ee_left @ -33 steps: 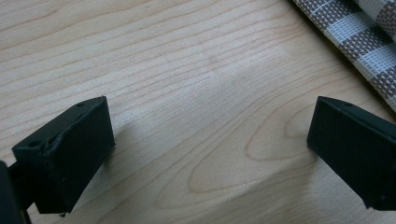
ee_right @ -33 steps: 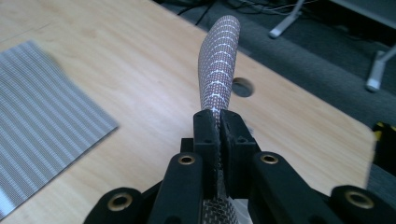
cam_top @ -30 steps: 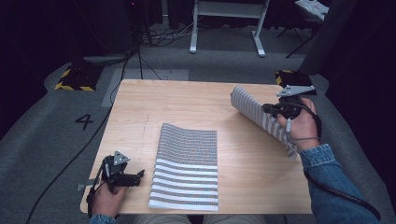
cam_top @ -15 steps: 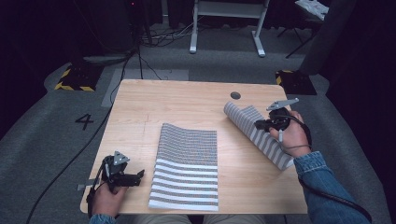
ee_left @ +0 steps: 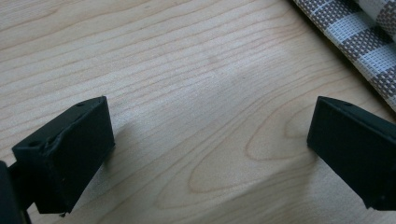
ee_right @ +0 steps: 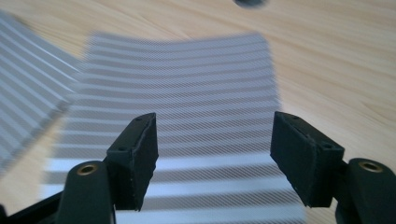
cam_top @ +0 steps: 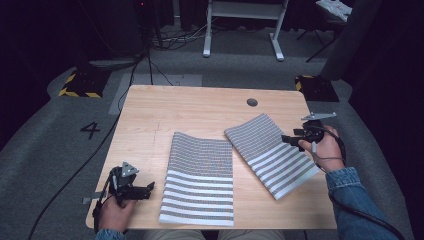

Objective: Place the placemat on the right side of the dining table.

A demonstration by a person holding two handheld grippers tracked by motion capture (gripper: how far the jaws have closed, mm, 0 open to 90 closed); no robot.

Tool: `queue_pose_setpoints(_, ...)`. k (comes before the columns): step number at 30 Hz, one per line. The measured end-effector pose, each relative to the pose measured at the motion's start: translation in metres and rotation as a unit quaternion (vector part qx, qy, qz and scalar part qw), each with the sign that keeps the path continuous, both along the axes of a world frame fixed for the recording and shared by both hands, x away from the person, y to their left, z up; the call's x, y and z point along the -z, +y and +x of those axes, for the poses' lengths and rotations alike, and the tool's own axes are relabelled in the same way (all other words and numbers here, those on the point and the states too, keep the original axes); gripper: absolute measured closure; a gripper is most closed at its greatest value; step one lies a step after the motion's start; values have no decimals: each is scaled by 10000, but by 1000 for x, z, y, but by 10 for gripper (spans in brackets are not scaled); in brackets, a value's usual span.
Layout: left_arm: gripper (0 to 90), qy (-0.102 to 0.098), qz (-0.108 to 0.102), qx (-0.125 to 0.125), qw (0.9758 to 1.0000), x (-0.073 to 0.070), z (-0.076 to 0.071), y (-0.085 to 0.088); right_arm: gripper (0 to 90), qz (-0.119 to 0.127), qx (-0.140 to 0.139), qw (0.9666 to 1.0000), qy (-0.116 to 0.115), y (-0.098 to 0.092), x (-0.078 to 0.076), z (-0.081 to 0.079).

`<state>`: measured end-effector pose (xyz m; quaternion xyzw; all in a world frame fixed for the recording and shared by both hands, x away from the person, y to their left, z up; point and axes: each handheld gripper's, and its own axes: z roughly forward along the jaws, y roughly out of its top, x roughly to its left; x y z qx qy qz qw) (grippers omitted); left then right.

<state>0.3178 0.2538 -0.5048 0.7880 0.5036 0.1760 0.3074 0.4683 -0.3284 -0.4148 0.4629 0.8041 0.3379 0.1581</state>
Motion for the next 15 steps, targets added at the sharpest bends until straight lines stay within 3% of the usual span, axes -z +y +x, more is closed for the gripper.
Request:
queue_pose_setpoints(1,6,0,0,-1,10000,0,0,0,323,-179,237,9995,117,-11,14,1)
queue_pose_setpoints(2,6,0,0,-1,10000,0,0,0,323,-179,237,9995,117,-11,14,1)
queue_pose_setpoints(6,6,2,-5,2,10000,0,0,0,305,-449,537,9968,398,-30,46,3)
queue_pose_setpoints(11,6,0,1,-1,10000,0,0,0,284,-500,639,9953,524,-35,59,1)
queue_pose_setpoints(13,6,1,0,0,10000,0,0,0,228,-581,655,9937,693,-37,66,1)
queue_pose_setpoints(15,6,5,-4,0,10000,0,0,0,210,-597,644,9942,614,-38,68,1)
